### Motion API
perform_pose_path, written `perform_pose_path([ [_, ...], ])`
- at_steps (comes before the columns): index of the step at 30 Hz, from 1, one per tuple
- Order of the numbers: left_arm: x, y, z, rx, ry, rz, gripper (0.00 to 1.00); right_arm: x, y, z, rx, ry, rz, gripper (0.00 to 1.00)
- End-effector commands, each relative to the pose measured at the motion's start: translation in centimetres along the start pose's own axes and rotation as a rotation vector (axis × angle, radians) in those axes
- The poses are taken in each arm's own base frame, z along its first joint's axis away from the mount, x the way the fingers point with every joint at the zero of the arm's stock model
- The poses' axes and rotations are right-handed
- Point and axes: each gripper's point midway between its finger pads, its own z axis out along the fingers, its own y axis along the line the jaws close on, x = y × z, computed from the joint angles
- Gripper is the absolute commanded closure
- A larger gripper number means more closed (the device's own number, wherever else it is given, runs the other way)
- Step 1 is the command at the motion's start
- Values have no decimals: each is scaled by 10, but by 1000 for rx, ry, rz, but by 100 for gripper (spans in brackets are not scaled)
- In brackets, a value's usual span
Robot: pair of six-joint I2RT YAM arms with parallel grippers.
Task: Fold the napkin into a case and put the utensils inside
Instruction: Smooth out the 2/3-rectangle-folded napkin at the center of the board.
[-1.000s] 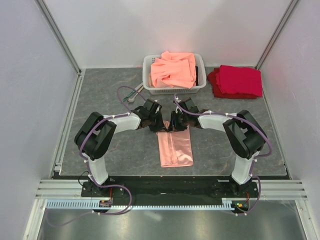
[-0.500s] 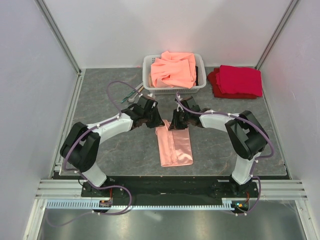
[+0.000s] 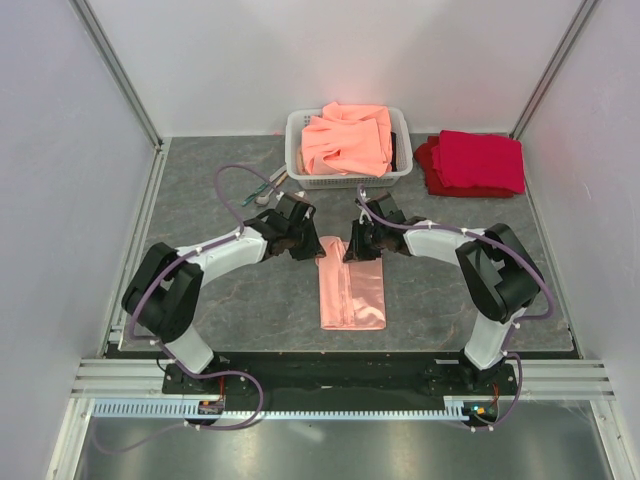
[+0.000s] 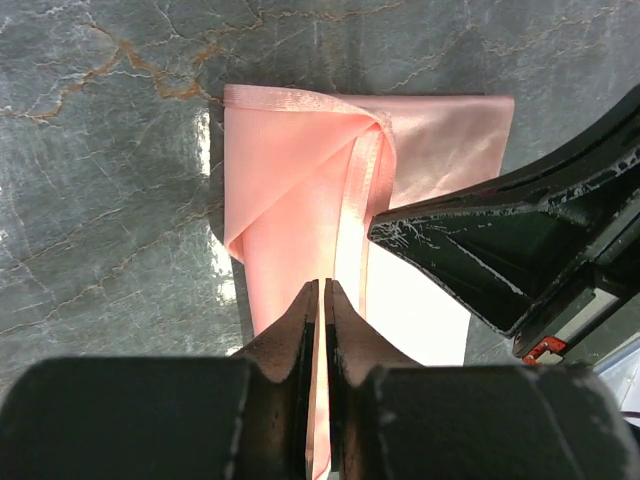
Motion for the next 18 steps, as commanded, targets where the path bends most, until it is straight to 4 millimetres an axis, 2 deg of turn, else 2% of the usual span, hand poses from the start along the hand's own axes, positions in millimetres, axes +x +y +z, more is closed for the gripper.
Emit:
perform_pose_path([
  [1,-12,-15,10,37,1,49,85,0,-11,-1,33,-14,-23,100],
  [2,-12,-16,13,38,15,51,84,1,-10,-1,24,-9,-23,100],
  [3,-11,-16,17,35,27,51,74,-1,-8,-4,20,-16,-24,100],
  [4,-14,-21,18,44,24,53,71,-2,-6,-6,15,-22,-25,99],
  [6,-17,-23,21,40,16,57,64,-9,0,-15,5,-47,-29,89],
  [7,-18,-25,26,36,16,69,63,-10,0,-18,4,-53,-25,82],
  [10,-20,-26,31,-12,7,82,62,-17,-1,-26,-3,-72,-7,79],
  [13,-22,-21,36,-79,-21,92,62,-26,-13,-30,5,-87,14,77],
  [18,-23,-14,41,-155,-46,115,63,-36,-22,-23,-25,-87,34,77],
])
